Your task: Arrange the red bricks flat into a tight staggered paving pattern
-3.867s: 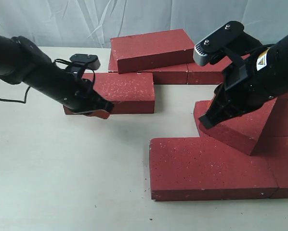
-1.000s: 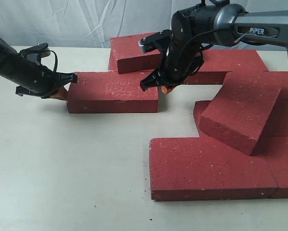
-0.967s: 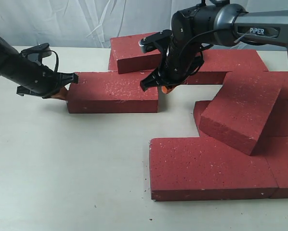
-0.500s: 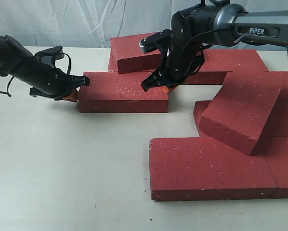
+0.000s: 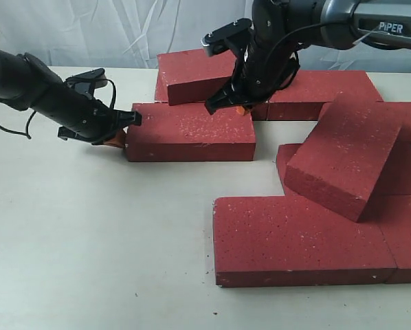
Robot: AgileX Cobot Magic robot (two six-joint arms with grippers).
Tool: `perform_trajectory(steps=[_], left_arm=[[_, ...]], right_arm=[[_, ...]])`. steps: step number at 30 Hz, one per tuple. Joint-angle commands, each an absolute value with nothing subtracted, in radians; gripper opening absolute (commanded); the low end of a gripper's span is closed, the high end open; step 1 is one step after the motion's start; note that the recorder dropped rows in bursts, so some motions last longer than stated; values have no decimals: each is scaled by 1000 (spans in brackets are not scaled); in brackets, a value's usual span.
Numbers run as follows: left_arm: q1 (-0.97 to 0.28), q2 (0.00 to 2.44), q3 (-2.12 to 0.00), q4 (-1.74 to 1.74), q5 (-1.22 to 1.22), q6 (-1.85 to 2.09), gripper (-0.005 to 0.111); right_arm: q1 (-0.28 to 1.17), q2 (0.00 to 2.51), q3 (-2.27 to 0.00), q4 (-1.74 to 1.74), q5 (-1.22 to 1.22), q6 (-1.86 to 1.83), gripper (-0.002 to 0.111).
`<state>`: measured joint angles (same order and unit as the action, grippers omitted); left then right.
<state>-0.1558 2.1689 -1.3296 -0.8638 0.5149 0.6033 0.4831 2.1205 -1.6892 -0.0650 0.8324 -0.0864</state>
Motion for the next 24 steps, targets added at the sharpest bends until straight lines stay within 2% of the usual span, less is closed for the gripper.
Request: perform_trajectory(steps=[1,6,15,24], left_arm=[[-163,2177,-1337,-874,523,606,0],[-163,2177,-1337,-881,530,606,0],[-163,2177,-1337,-906,539,614,0],[-165,2177,-1337,-916,543,614,0]], right_arm=[[479,2111,-1695,224,898,-330,-1],[479,2120,-1695,371,915,-453,-1],[479,2175,-1695,392,1049,-525,-1],[479,2221,-1695,319,980,-530,-1]])
